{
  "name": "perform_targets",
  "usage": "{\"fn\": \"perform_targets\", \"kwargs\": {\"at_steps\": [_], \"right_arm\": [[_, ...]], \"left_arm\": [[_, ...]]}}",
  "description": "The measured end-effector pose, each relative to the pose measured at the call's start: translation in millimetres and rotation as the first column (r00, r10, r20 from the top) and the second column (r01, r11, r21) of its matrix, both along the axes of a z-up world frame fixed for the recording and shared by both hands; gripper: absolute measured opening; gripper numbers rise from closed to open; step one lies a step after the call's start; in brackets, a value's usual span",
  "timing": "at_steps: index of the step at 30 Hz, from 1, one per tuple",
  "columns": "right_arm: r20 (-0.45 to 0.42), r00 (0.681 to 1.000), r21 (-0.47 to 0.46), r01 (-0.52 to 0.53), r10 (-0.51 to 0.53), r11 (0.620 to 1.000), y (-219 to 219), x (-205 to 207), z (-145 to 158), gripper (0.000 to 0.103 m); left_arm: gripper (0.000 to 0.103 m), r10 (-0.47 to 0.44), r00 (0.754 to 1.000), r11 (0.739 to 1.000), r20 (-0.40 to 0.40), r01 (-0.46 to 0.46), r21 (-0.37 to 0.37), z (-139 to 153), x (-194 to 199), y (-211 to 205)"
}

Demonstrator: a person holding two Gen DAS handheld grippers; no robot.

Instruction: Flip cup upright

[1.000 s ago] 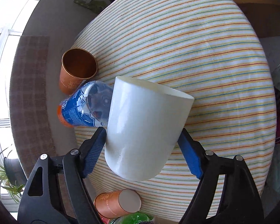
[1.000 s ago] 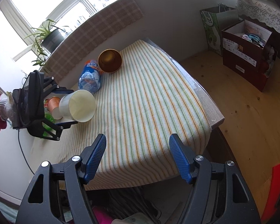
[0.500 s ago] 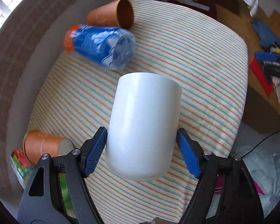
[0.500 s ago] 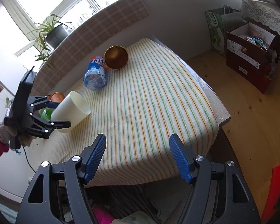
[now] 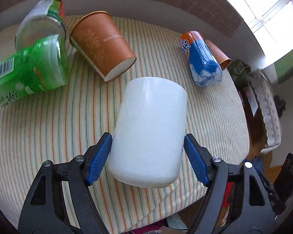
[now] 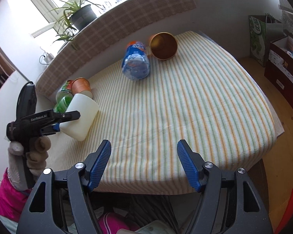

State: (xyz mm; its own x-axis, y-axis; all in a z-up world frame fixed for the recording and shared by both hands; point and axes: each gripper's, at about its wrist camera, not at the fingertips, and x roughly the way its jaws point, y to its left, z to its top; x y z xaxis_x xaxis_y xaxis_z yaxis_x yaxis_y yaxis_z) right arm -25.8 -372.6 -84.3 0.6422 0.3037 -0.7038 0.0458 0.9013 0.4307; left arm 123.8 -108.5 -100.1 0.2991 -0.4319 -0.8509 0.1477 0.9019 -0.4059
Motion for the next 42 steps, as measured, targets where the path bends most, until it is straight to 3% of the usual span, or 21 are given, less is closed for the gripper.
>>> {"fn": "perform_targets", "kwargs": {"at_steps": [4,6,8,11,14,23,28,32,37,39,42], "right_arm": [[0.013,0.999,-0.004,-0.047,0.047,0.999,22.8,6.9,5.0,0.070],[0.011,0.998,0.005,-0.069,0.069,0.998,31.4,12.2,6.1,0.070],[0.006,0.996,0.013,-0.092,0.092,0.996,40.9,17.1,6.5,0.070],[-0.005,0.993,0.042,-0.114,0.114,0.993,50.2,25.2,5.4,0.072],[-0.013,0.993,0.084,-0.114,0.116,0.990,59.7,35.2,4.0,0.078],[-0.092,0.983,0.279,-0.125,0.156,0.952,98.9,68.1,-12.0,0.078],[-0.092,0.986,0.248,-0.113,0.140,0.962,115.4,74.8,-10.5,0.078],[-0.095,0.989,0.260,-0.086,0.114,0.962,108.0,70.9,-10.0,0.078],[-0.097,0.994,0.262,-0.027,0.054,0.965,84.0,58.8,-10.7,0.078],[-0.102,0.994,0.267,0.000,0.028,0.964,73.5,54.0,-12.3,0.078],[-0.113,0.994,0.275,0.038,-0.007,0.961,57.8,45.7,-16.2,0.078]], "left_arm": [[0.078,0.078,0.997,0.995,-0.008,-0.079,-0.060,-7.1,-4.3,10.6],[0.079,0.087,0.996,0.994,0.013,-0.086,-0.062,-5.4,-1.6,8.2],[0.087,0.103,0.995,0.993,0.006,-0.103,-0.051,-6.7,-5.1,13.5],[0.087,0.087,0.996,0.995,0.012,-0.087,-0.047,-5.1,-10.6,22.5],[0.087,0.076,0.996,0.997,0.045,-0.075,-0.011,2.9,-23.5,32.3],[0.087,0.064,0.981,0.991,0.183,-0.084,0.103,25.6,-65.1,68.7],[0.087,0.055,0.971,0.986,0.232,-0.089,0.138,34.5,-75.8,81.7],[0.087,0.014,0.975,0.988,0.221,-0.048,0.147,38.2,-67.4,83.0],[0.087,-0.145,0.983,0.984,0.115,0.132,0.117,50.2,-23.1,57.6],[0.087,-0.234,0.970,0.967,0.070,0.224,0.121,52.5,-3.6,40.3],[0.087,-0.309,0.951,0.935,0.001,0.304,0.183,48.1,23.5,16.1]]}}
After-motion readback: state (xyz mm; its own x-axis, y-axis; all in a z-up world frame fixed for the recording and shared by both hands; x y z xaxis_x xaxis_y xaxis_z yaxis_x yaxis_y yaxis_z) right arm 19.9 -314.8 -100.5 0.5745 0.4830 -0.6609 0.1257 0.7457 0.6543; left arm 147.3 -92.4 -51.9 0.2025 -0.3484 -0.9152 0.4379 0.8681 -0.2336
